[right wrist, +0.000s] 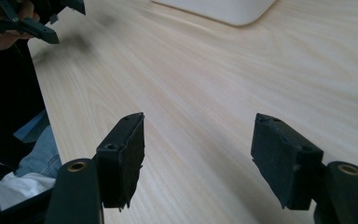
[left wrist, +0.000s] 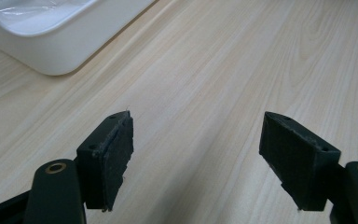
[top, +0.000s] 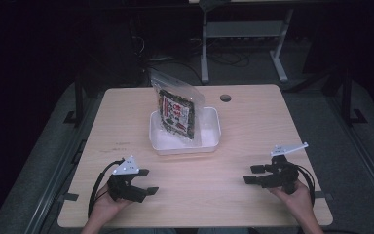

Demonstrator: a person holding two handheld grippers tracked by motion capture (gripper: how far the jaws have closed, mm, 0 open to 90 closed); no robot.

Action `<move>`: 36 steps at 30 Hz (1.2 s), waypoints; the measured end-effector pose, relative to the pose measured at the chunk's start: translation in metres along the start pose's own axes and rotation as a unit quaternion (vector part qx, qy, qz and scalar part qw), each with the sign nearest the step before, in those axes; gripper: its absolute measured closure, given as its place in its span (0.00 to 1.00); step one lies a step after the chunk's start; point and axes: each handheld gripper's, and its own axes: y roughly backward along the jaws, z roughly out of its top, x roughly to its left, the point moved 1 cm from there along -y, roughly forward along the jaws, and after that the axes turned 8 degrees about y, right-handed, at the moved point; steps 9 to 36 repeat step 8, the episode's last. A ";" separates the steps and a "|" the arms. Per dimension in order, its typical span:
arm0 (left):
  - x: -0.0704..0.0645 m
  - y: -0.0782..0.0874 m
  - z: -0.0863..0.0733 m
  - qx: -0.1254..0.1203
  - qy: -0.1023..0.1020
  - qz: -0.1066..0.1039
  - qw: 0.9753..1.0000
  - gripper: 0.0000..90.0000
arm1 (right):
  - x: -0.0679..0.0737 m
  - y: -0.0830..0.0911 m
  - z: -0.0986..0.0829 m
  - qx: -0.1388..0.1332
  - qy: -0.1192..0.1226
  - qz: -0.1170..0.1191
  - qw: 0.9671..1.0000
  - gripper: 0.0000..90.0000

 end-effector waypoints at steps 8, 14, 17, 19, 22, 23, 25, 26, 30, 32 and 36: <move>-0.004 0.002 -0.001 0.002 -0.009 0.004 1.000 0.28 | 0.013 -0.005 -0.007 0.004 0.006 0.000 1.000 0.37; -0.004 0.002 -0.001 0.002 -0.009 0.004 1.000 0.28 | 0.013 -0.005 -0.007 0.004 0.006 0.000 1.000 0.37; -0.004 0.002 -0.001 0.002 -0.009 0.004 1.000 0.28 | 0.013 -0.005 -0.007 0.004 0.006 0.000 1.000 0.37; -0.004 0.002 -0.001 0.002 -0.009 0.004 1.000 0.28 | 0.013 -0.005 -0.007 0.004 0.006 0.000 1.000 0.37; -0.004 0.002 -0.001 0.002 -0.009 0.004 1.000 0.28 | 0.013 -0.005 -0.007 0.004 0.006 0.000 1.000 0.37; -0.004 0.002 -0.001 0.002 -0.009 0.004 1.000 0.28 | 0.013 -0.005 -0.007 0.004 0.006 0.000 1.000 0.37; -0.004 0.002 -0.001 0.002 -0.009 0.004 1.000 0.28 | 0.013 -0.005 -0.007 0.004 0.006 0.000 1.000 0.37; -0.004 0.002 -0.001 0.002 -0.009 0.004 1.000 0.28 | 0.013 -0.005 -0.007 0.004 0.006 0.000 1.000 0.37; -0.004 0.002 -0.001 0.002 -0.009 0.004 1.000 0.28 | 0.013 -0.005 -0.007 0.004 0.006 0.000 1.000 0.37; -0.004 0.002 -0.001 0.002 -0.009 0.004 1.000 0.28 | 0.013 -0.005 -0.007 0.004 0.006 0.000 1.000 0.37; -0.004 0.002 -0.001 0.002 -0.009 0.004 1.000 0.28 | 0.013 -0.005 -0.007 0.004 0.006 0.000 1.000 0.37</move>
